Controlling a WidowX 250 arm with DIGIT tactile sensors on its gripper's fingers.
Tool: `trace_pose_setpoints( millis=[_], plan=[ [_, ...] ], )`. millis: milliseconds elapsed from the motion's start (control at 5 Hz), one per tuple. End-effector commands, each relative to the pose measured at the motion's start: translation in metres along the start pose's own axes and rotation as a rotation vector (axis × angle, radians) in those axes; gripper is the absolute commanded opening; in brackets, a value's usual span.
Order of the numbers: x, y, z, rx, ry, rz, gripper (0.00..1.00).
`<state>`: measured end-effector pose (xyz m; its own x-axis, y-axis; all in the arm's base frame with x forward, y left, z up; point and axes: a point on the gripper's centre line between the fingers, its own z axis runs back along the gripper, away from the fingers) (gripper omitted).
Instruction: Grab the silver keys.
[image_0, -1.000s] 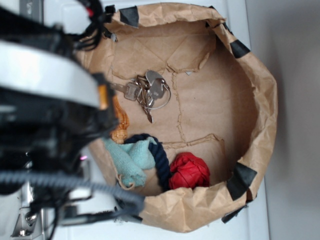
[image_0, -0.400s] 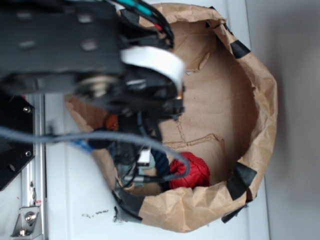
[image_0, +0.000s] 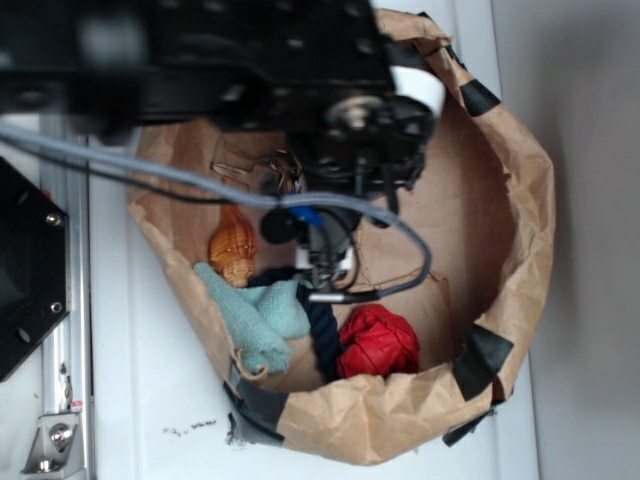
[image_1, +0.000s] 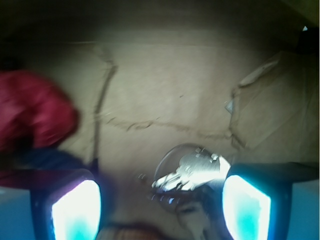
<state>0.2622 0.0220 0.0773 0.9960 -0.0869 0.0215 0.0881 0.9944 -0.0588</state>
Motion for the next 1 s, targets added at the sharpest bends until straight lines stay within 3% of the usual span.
trace_pose_setpoints(
  millis=[0, 400, 600, 800],
  plan=[
    [0.01, -0.001, 0.015, 0.013, -0.055, -0.003, 1.0],
    [0.01, -0.001, 0.015, 0.013, -0.055, -0.003, 1.0],
    [0.02, 0.008, -0.01, -0.002, -0.118, 0.162, 1.0],
    [0.016, 0.003, -0.023, 0.031, -0.143, 0.185, 1.0]
  ],
)
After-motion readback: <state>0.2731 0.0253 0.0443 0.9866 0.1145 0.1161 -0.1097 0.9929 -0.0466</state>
